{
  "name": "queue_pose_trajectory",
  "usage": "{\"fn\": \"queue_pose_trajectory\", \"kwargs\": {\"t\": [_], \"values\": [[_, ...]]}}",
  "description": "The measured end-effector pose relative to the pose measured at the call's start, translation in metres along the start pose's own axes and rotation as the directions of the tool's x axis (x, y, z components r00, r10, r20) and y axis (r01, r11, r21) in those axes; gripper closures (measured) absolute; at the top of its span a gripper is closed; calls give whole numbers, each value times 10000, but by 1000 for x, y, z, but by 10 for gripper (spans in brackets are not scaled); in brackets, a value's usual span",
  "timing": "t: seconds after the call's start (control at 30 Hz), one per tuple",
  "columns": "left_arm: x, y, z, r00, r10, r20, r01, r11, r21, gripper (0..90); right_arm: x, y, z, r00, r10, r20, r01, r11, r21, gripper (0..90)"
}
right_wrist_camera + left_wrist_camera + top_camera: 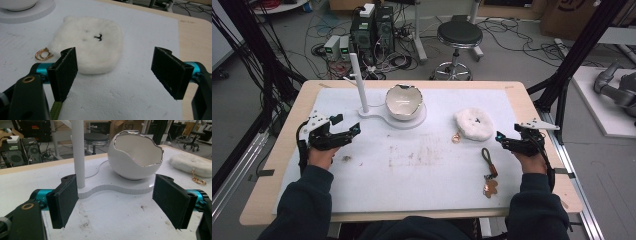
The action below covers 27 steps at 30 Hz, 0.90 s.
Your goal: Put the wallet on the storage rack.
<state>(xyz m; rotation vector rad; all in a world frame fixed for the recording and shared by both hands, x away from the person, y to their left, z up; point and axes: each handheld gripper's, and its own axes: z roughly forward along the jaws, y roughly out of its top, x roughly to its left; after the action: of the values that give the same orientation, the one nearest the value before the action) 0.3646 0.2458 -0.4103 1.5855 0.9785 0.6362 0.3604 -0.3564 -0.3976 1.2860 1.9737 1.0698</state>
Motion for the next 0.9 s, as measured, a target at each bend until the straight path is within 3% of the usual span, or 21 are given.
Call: {"fn": "queue_pose_trajectory", "kwargs": {"t": [0.1, 0.33, 0.43, 0.6, 0.7, 0.8, 0.9], "values": [[-2, -1, 3, 10000, 4, 56, -4, 10000, 72, 212, 0, 0, 1, 10000, 46, -27, -46, 10000, -23, 217], [-3, -3, 8, 9999, 17, 117, -21, 9993, 365, 214, 11, 4, 30, 9997, -31, -239, 39, 9994, 330, 218], [-4, -3, 9, 9998, 7, 189, -15, 9991, 431, 219, 17, 6, 46, 9996, 223, -148, -212, 9975, 676, 218], [-6, -4, 11, 9997, 106, 236, -121, 9979, 636, 224, 25, 11, 71, 9997, -63, -227, 86, 9947, 1024, 218], [-8, -4, 11, 9995, 166, 271, -185, 9972, 724, 224, 20, 11, 84, 9995, 311, -100, -292, 9880, 1518, 217], [-9, -5, 12, 9993, 142, 335, -167, 9970, 759, 226, 15, 5, 98, 9963, 674, -533, -537, 9728, 2253, 219], [-9, -6, 14, 9992, 136, 367, -166, 9965, 814, 229, 10, 5, 99, 9921, 765, -996, -515, 9710, 2335, 269]]}}
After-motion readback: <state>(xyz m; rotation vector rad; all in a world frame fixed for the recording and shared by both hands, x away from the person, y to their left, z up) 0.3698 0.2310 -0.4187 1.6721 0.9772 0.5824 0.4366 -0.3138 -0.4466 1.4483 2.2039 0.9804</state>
